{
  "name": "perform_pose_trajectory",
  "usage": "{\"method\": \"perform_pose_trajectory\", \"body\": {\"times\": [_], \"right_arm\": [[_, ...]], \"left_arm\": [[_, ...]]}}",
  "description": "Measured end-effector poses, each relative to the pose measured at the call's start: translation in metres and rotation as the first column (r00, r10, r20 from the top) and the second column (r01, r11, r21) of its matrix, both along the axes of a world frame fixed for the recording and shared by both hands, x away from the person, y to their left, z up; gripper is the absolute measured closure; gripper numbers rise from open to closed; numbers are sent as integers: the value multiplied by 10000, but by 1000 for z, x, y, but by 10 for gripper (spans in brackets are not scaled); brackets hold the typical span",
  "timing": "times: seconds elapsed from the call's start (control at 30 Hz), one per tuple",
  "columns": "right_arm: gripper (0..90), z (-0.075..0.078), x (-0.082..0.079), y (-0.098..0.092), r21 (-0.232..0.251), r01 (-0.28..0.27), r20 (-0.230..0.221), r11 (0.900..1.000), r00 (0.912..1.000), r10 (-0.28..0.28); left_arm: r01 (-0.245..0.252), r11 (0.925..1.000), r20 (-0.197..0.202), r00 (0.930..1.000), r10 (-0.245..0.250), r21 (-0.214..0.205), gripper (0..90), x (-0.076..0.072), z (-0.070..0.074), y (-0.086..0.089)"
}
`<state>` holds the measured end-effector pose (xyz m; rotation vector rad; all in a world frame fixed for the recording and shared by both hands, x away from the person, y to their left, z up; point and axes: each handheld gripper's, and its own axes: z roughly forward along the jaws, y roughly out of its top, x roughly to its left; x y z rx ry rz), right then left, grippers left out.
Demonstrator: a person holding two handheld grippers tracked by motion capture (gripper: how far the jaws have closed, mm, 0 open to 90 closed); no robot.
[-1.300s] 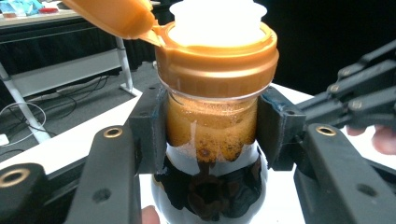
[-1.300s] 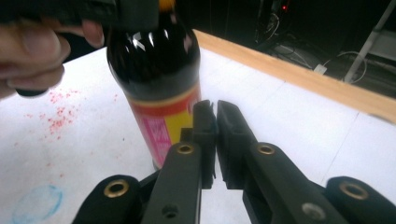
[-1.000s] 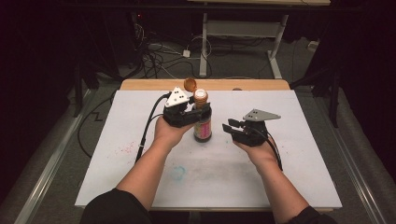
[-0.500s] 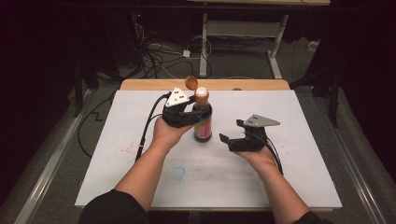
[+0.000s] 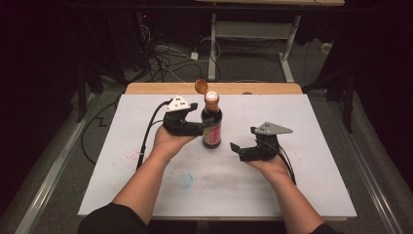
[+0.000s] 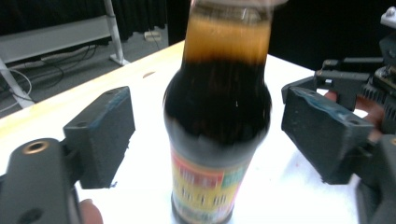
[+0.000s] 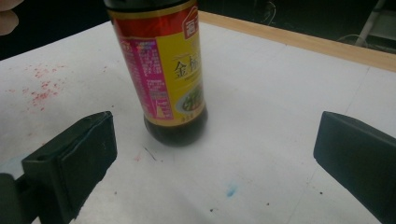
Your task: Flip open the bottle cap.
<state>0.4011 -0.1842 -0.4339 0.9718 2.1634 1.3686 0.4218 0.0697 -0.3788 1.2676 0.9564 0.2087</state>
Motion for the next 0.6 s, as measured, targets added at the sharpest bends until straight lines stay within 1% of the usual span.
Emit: {"method": "perform_pose_trajectory", "body": {"times": [0.2, 0.23, 0.3, 0.33, 0.4, 0.47, 0.6], "right_arm": [[5, -5, -2, -3, -79, 28, -84, 10000, 10000, -29], [5, -6, -2, -3, -75, 51, -112, 10000, 9999, -52], [5, -8, -2, -4, -110, 72, -137, 9999, 9999, -73], [5, -10, -2, -4, -142, 72, -123, 9999, 9999, -74], [5, -12, -3, -5, -186, 105, -151, 9998, 9998, -108], [5, -16, -4, -6, -249, 122, -221, 9996, 9997, -127], [5, -22, -6, -8, -359, 159, -301, 9992, 9994, -170]], "left_arm": [[-228, 9997, -60, 9997, 228, -64, 126, -4, -15, 14], [-239, 9997, -128, 9996, 239, -52, 124, -5, -18, 17], [-226, 9997, -383, 9990, 224, -41, 51, -7, -26, 20], [-247, 9997, -444, 9987, 247, 12, 39, -9, -31, 22], [-300, 9995, -548, 9980, 303, 60, 38, -12, -42, 26], [-309, 9994, -856, 9958, 324, 185, 0, -13, -53, 29], [-389, 9987, -1087, 9932, 423, 327, 0, -19, -73, 37]]}}
